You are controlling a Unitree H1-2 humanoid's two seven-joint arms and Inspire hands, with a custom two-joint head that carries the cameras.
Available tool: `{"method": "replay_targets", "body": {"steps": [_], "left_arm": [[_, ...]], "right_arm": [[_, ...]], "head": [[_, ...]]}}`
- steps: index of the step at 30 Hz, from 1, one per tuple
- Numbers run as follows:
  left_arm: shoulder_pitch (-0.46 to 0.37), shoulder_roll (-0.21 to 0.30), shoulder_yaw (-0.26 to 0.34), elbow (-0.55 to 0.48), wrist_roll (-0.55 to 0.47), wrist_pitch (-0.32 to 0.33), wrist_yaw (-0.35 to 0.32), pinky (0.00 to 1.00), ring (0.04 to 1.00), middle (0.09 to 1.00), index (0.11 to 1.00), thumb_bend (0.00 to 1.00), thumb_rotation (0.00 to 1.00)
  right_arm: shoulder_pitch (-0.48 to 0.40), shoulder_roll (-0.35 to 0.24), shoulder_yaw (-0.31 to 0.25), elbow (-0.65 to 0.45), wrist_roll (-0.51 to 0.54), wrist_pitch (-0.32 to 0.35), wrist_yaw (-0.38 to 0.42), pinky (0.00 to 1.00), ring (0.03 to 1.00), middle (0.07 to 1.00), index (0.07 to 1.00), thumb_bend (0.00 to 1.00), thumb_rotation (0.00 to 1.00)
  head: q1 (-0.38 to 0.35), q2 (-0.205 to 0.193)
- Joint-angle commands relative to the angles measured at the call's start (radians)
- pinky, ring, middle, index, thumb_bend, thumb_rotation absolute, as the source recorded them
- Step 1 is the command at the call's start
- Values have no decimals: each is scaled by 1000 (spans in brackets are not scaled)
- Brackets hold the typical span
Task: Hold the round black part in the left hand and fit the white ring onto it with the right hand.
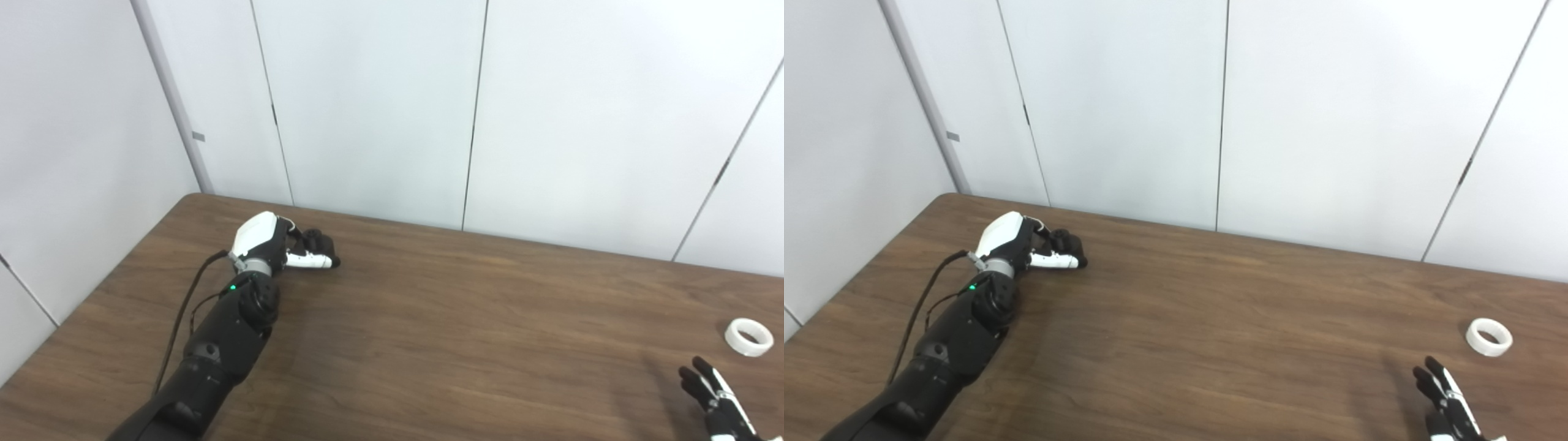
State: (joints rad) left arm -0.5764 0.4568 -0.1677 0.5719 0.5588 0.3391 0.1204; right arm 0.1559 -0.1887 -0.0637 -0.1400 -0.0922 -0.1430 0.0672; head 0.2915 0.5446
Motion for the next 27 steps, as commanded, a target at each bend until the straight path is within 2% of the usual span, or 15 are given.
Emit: {"method": "replay_targets", "body": {"steps": [1,10,14,17,27], "left_arm": [[-29,40,-2,-46,33,-10,28,1000,911,768,483,523,47],[10,47,-15,-118,62,-14,21,1000,896,755,483,523,47],[55,32,-2,-203,57,-39,32,1000,884,734,482,522,46],[91,12,-2,-281,59,-27,16,1000,890,741,483,523,47],[194,-56,-37,-539,90,22,-80,1000,883,759,483,525,52]], "right_arm": [[56,14,4,37,5,0,-9,984,918,911,939,519,1000],[59,24,6,26,-9,3,-18,969,908,903,931,526,1000],[58,23,11,19,-17,6,-16,971,910,904,936,497,1000],[57,25,12,18,-6,8,-12,979,913,906,937,508,1000],[52,42,22,8,-42,7,-32,944,898,892,926,521,1000]], "head": [[1,1],[-15,6],[-24,7],[-31,10],[-74,26]]}}
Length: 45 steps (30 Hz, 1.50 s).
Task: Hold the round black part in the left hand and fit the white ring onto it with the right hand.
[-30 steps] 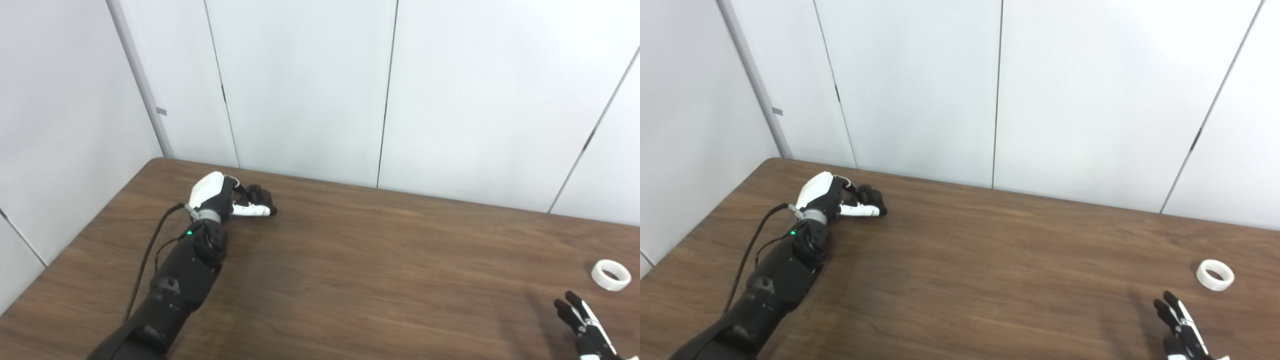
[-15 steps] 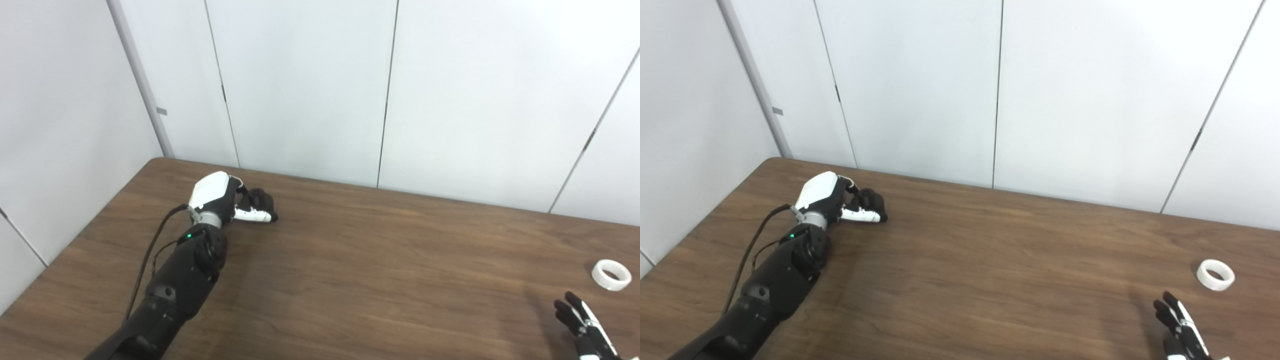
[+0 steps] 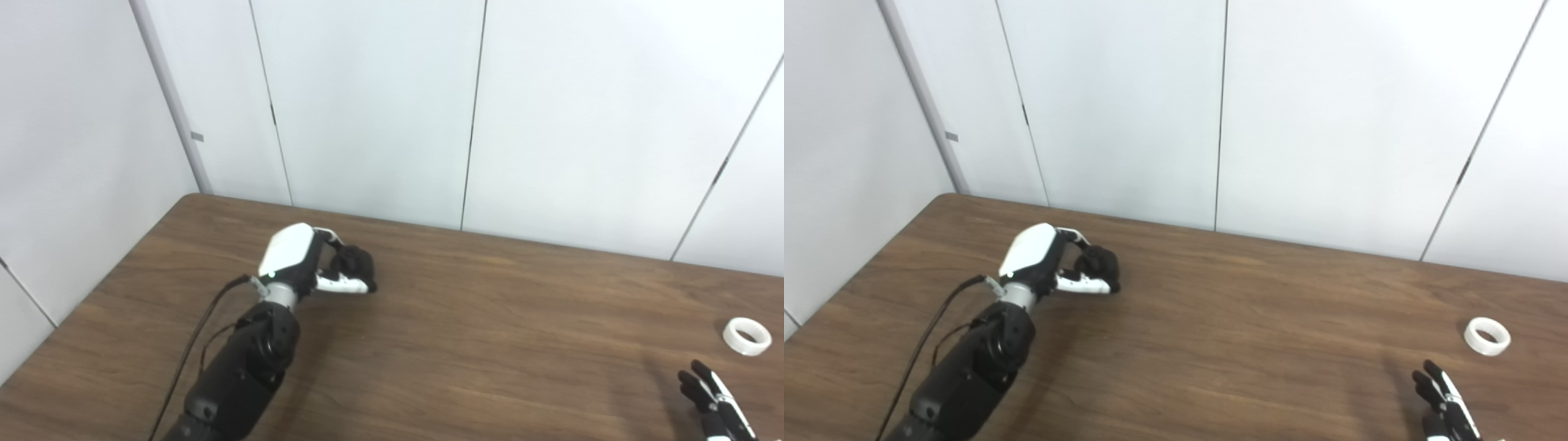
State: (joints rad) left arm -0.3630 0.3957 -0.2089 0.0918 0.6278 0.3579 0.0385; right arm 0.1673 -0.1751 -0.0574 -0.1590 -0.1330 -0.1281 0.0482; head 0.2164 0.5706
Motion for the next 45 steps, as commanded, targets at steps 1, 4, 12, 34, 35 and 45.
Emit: {"method": "replay_targets", "body": {"steps": [1,4,12,34,35,45], "left_arm": [[-8,-4,0,-87,23,5,-8,1000,884,761,483,525,52],[27,-28,-19,-167,29,11,-39,1000,887,769,483,525,52],[108,-71,-61,-292,50,-10,-103,1000,908,806,483,525,55],[306,-174,-240,-343,220,-236,-81,1000,926,819,484,522,61],[316,-180,-244,-340,227,-245,-75,1000,925,816,484,522,61],[399,-227,-256,-296,264,-300,-22,1000,935,823,485,522,61]], "right_arm": [[39,31,17,28,-1,-11,-14,941,892,889,924,528,1000],[40,35,24,19,-25,-3,-21,936,888,885,922,555,1000],[38,60,43,-10,-57,17,-29,897,873,887,920,542,1000],[15,104,143,-115,-140,150,-113,896,857,865,922,530,1000],[15,104,145,-117,-138,151,-116,896,854,862,922,527,1000],[14,89,159,-147,-153,193,-120,906,871,862,920,538,1000]], "head": [[-3,2],[-28,10],[-95,36],[-253,115],[-259,120],[-298,142]]}}
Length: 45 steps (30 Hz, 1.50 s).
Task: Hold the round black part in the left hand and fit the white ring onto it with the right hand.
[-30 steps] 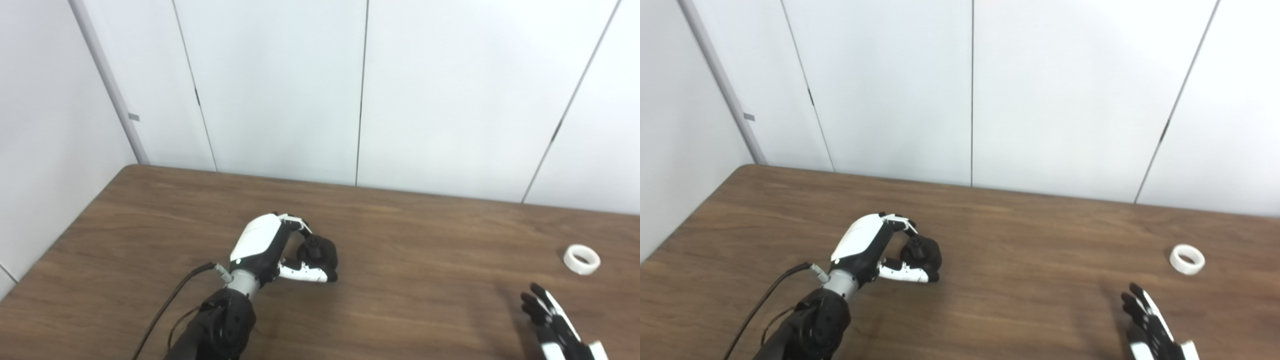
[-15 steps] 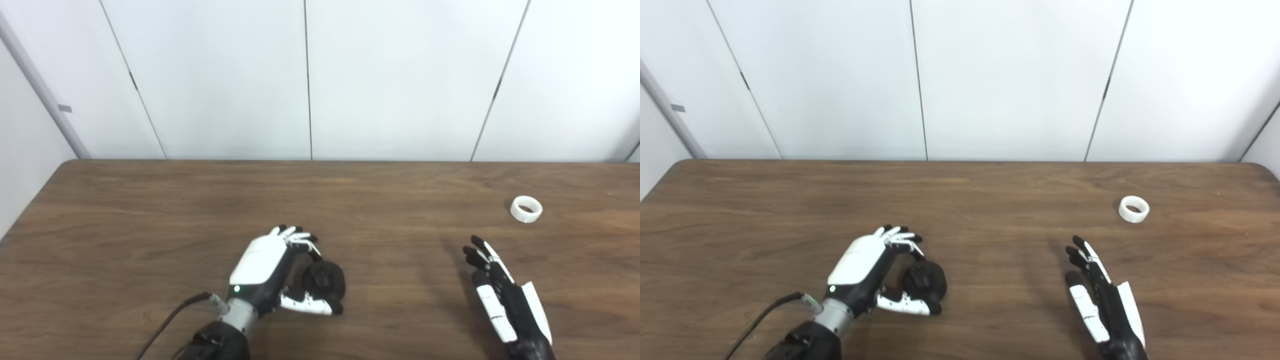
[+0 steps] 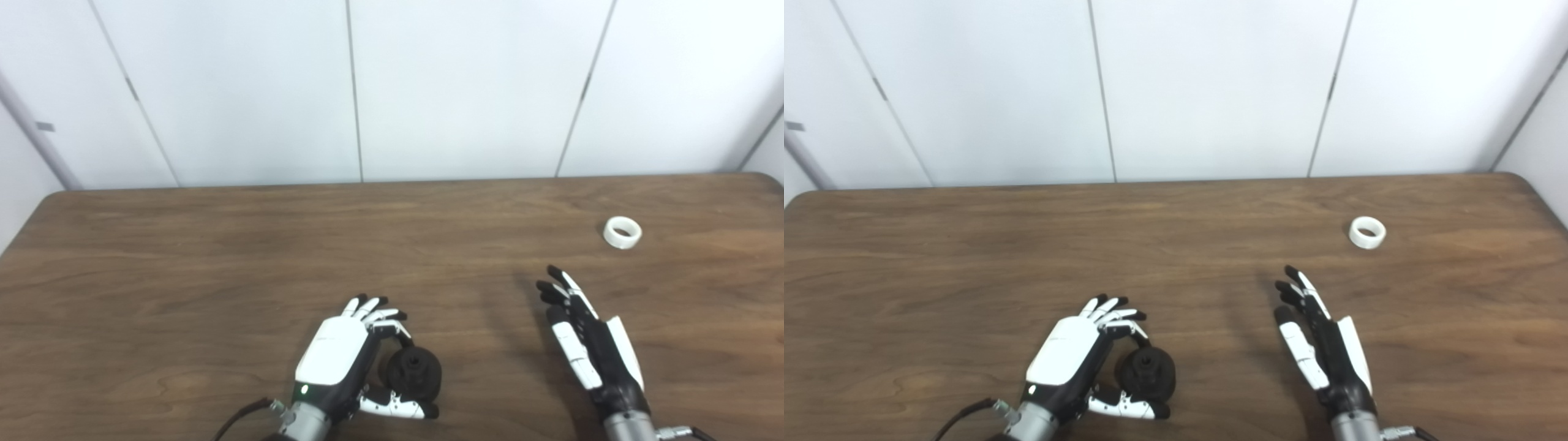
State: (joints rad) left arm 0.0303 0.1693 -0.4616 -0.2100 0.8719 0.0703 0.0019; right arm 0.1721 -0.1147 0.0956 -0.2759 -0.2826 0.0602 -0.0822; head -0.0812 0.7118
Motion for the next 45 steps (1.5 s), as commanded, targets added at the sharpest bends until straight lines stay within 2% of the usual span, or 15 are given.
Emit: {"method": "replay_targets", "body": {"steps": [1,6,11,15,18,20,21,24,27,32,36,45], "left_arm": [[12,-4,-4,11,23,-16,21,1000,936,825,485,522,61],[48,-7,-6,47,30,-55,70,1000,926,821,485,522,58],[72,3,-10,69,45,-88,100,1000,903,807,485,521,59],[77,5,-10,84,55,-104,114,1000,902,807,485,523,59],[74,6,-6,86,54,-105,112,1000,900,808,486,522,59],[73,8,-5,86,55,-106,109,1000,900,808,486,522,59],[71,9,-5,85,56,-104,105,1000,902,810,486,521,59],[65,14,-2,81,53,-104,95,1000,904,809,485,521,59],[63,21,2,77,47,-104,82,1000,907,809,485,522,59],[54,43,12,70,43,-112,61,1000,903,803,485,523,58],[51,59,25,69,43,-118,49,1000,902,801,485,525,57],[62,77,43,76,27,-152,63,1000,901,796,484,525,55]], "right_arm": [[10,28,7,-34,-2,9,10,911,876,863,919,537,1000],[13,32,2,-50,7,19,3,894,873,858,906,522,1000],[7,10,-9,-84,-21,67,10,821,875,860,880,527,984],[-18,-8,-34,-116,-33,115,17,783,841,849,824,557,647],[-55,-17,-67,-148,-48,167,19,754,827,834,795,611,431],[-77,-25,-84,-167,-62,205,28,778,841,839,782,628,367],[-94,-31,-94,-177,-75,233,33,809,856,844,766,642,329],[-158,-69,-121,-180,-133,299,45,898,889,849,730,689,267],[-213,-127,-140,-136,-158,293,50,943,921,865,718,731,235],[-293,-222,-132,-28,-255,266,28,940,941,894,723,743,214],[-364,-277,-140,44,-277,278,38,992,974,922,733,745,208],[-489,-395,-127,211,-324,305,74,1000,1000,954,734,755,227]], "head": [[0,1],[-18,5],[-37,19],[-54,21],[-62,22],[-62,22],[-88,31],[-104,33],[-124,37],[-178,42],[-204,43],[-241,48]]}}
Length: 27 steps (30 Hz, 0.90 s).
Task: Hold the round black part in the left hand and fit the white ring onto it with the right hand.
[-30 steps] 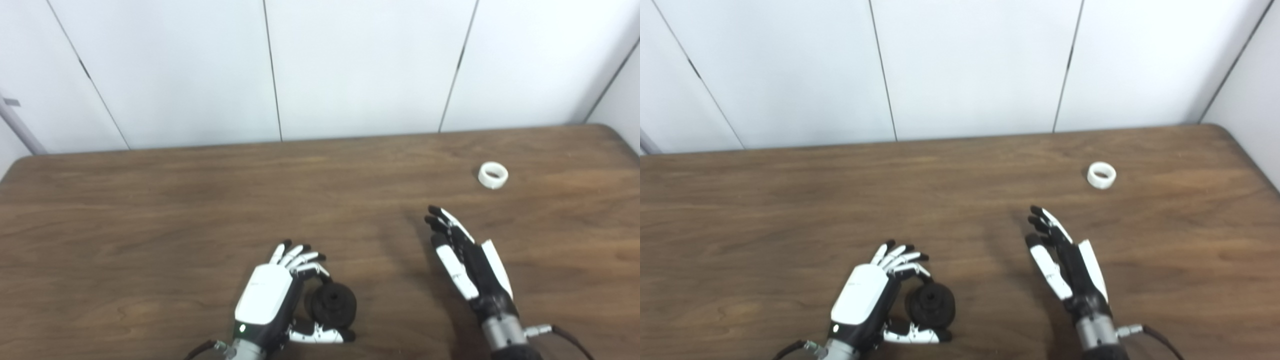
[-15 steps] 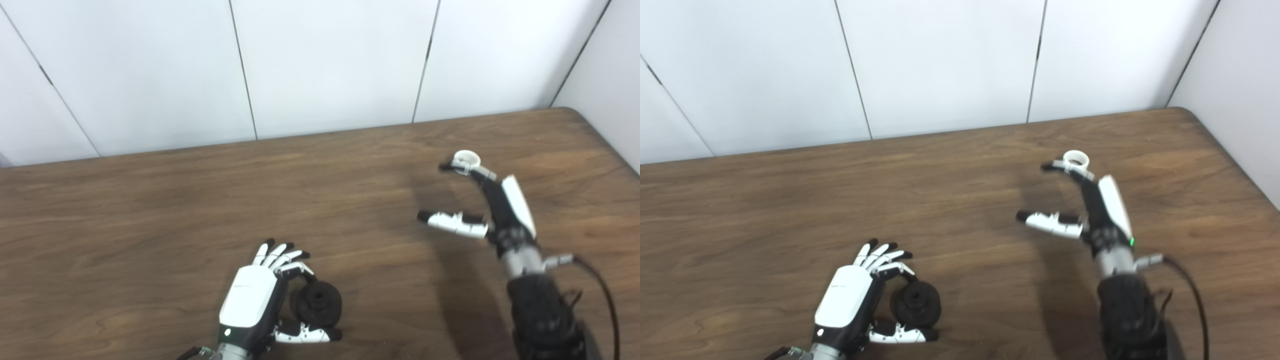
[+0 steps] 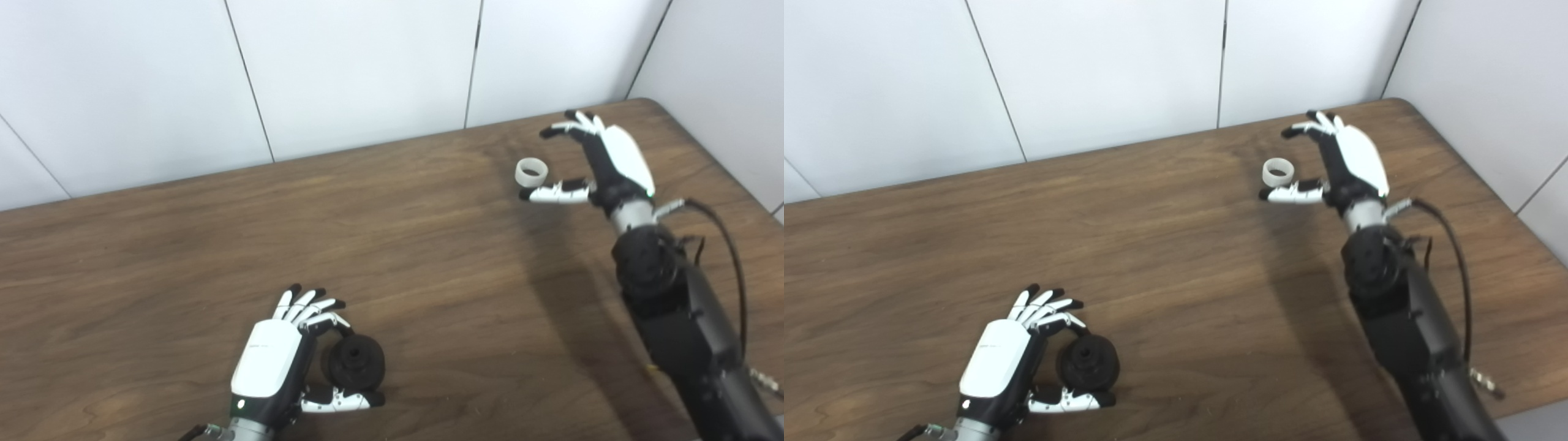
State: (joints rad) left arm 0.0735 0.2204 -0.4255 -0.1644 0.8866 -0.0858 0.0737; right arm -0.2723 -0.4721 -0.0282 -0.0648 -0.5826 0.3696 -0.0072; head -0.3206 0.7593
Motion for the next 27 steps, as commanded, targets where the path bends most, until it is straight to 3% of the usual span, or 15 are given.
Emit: {"method": "replay_targets", "body": {"steps": [1,5,15,27], "left_arm": [[20,27,9,29,12,3,-10,1000,900,796,484,525,55],[28,31,14,16,14,7,-29,1000,907,799,484,526,55],[39,42,21,7,6,-1,-43,1000,908,796,485,525,56],[43,41,19,-5,4,2,-56,1000,911,795,484,525,56]], "right_arm": [[-60,-49,1,25,-28,-1,4,1000,1000,956,737,758,228],[-114,-77,28,93,-49,52,43,1000,1000,978,758,766,241],[-226,-110,83,231,-53,87,103,1000,1000,981,755,798,234],[-304,-68,94,310,-140,100,226,972,1000,968,752,846,309]], "head": [[-4,1],[-19,1],[-44,4],[-51,11]]}}
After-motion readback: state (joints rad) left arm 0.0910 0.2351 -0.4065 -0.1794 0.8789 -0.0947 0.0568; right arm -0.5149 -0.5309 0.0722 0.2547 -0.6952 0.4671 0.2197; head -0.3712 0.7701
